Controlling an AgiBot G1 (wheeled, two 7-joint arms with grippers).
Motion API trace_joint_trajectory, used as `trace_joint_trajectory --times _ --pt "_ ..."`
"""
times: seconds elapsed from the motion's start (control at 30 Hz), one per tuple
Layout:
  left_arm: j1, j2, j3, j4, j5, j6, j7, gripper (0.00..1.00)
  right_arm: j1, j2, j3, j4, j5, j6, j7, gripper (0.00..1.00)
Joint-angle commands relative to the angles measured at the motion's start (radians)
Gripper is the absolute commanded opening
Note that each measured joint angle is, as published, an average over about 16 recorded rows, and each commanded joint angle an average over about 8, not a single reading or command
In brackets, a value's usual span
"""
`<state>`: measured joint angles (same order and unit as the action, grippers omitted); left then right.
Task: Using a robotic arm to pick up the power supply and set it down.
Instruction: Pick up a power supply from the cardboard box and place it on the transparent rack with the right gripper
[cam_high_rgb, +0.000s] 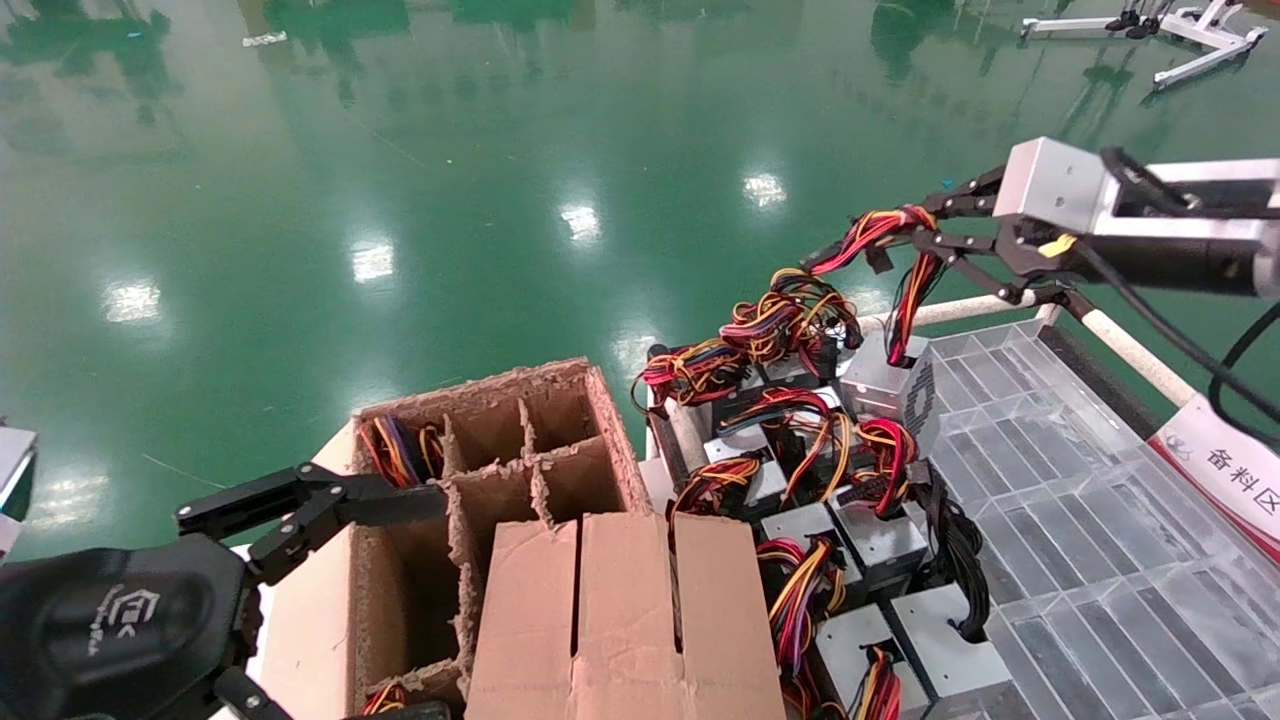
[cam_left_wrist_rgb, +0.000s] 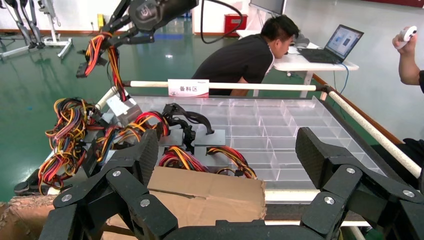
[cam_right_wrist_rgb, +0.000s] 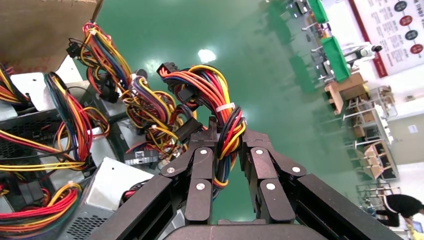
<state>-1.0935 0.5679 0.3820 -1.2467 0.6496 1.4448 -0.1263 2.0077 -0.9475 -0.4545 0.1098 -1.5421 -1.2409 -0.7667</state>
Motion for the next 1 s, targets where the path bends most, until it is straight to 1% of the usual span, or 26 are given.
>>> trace_joint_trajectory --times 0.03,0.47,1.0 --pt "0.000 0.000 0.000 0.000 0.000 0.000 0.000 1.00 -0.004 -0.008 0.002 -0.014 0.002 0.007 -0.009 0.00" --pt "0.000 0.000 0.000 0.000 0.000 0.000 0.000 1.00 -0.034 0.004 0.025 -0.081 0.036 0.011 -0.043 0.00" --pt "0.000 0.000 0.000 0.000 0.000 0.000 0.000 1.00 -0.047 0.057 0.027 -0.107 0.039 -0.011 -0.052 0.00"
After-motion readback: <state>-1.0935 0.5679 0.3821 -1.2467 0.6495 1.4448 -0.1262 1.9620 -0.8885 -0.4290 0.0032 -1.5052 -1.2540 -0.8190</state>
